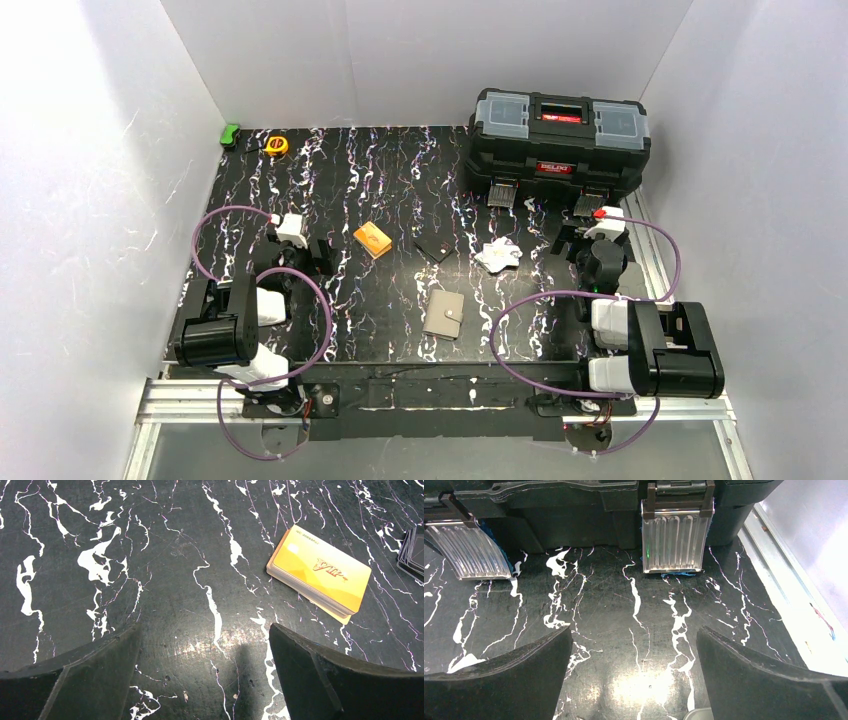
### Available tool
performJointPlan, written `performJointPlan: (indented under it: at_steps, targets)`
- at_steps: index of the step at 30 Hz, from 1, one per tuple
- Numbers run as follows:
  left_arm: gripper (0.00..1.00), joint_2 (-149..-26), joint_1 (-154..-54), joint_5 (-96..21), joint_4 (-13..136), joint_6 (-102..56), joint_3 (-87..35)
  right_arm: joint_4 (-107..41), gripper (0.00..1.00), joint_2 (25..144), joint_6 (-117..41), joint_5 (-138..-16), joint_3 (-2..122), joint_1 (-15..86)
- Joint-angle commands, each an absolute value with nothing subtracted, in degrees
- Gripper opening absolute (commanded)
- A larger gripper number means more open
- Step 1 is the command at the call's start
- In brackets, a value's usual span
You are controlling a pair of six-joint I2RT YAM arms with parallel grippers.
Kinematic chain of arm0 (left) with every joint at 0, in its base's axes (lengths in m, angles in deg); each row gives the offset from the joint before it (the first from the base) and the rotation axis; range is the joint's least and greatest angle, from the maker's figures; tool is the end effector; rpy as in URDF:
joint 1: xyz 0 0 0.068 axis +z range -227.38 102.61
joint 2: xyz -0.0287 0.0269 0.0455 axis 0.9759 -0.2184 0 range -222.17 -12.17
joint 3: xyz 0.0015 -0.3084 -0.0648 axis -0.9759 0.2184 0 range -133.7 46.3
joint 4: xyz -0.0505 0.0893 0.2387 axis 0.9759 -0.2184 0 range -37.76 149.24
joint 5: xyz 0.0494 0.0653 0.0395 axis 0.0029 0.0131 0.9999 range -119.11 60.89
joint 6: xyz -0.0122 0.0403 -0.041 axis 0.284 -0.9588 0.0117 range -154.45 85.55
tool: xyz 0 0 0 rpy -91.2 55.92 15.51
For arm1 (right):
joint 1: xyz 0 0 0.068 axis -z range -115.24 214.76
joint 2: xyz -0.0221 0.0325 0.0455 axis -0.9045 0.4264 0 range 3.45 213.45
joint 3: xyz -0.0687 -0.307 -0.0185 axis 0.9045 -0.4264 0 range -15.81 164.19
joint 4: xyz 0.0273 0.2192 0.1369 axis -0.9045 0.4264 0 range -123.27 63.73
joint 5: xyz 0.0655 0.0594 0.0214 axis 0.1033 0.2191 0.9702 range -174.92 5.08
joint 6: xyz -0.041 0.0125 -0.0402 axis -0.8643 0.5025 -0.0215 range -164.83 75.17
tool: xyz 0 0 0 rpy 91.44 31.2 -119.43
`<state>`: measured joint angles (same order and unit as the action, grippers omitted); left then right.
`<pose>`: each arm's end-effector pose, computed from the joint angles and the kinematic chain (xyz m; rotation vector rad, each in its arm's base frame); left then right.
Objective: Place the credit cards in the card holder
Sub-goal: Open the card holder at the center of the board.
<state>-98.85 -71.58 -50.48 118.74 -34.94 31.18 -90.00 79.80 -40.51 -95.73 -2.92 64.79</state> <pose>0.2475 0.0095 0.1850 0.1859 1.7636 -0.2523 0.2249 -0.0081 0.2079 0.2051 1.6748 -0.1032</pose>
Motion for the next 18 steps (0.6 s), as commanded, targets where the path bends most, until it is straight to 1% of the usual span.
performJointPlan:
  at_steps: [1, 4, 6, 8, 11, 14, 17, 18]
  targets:
    - [0.99, -97.66, -71.83, -49.55, 119.82, -35.88, 30.28, -92.27, 1.0, 79.29, -39.79, -98.39, -1.82, 64.94]
    - [1.0, -97.63, -71.85, -49.59, 119.7, -35.91, 30.23, -83.74, 1.0, 76.25, -37.97, -103.39, 1.38, 64.87]
    - [0.99, -97.6, -71.78, -49.51, 119.36, -36.0, 30.06, -67.56, 1.0, 73.99, -34.7, -108.5, 8.77, 64.87]
    - [1.0, -97.48, -71.82, -49.55, 119.2, -36.06, 29.99, -49.92, 1.0, 74.22, -29.69, -113.15, 17.65, 64.93]
    - [1.0, -95.53, -71.39, -53.0, 116.66, -36.85, 29.7, -34.48, 1.0, 77.93, -24.11, -112.53, 28.02, 64.92]
    - [0.99, -95.71, -71.01, -53.36, 118.06, -36.32, 30.02, -26.34, 1.0, 76.72, -17.22, -107.77, 31.27, 64.98]
    - [0.99, -95.17, -70.37, -53.6, 119.62, -35.05, 30.63, -24.79, 1.0, 73.25, -15.94, -95.36, 31.28, 65.81]
    - [0.99, -93.86, -69.3, -57.53, 115.99, -34.91, 28.41, -24.59, 1.0, 72.31, -15.63, -91.35, 31.07, 65.96]
